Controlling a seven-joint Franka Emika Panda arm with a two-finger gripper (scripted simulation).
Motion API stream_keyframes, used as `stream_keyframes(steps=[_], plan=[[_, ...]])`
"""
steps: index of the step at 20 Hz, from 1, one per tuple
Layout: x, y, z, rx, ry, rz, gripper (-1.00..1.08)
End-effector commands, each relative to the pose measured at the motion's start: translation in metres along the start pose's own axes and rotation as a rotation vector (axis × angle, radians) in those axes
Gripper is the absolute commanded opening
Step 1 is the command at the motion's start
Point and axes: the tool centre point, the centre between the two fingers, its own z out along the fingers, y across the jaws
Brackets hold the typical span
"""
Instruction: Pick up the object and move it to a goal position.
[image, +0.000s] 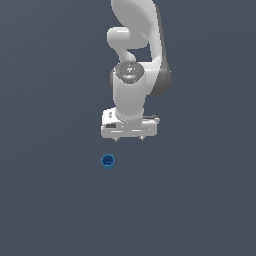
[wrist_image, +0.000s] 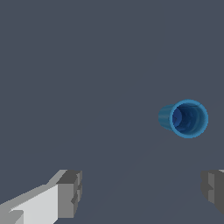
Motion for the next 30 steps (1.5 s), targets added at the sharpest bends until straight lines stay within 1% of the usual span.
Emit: stream_keyframes(steps=[1, 9, 15, 20, 25, 30], plan=[[0.006, 0.012, 0.009, -0.001, 0.0, -0.022, 1.0], [0.027, 0.062, 0.049, -0.004, 0.002, -0.115, 1.0], [0.034, 0.087, 0.07, -0.005, 0.003, -0.16, 1.0], [0.036, 0.097, 0.078, -0.005, 0.003, -0.178, 1.0], [0.035, 0.097, 0.079, -0.005, 0.002, -0.176, 1.0], [0.035, 0.097, 0.096, -0.005, 0.003, -0.177, 1.0]])
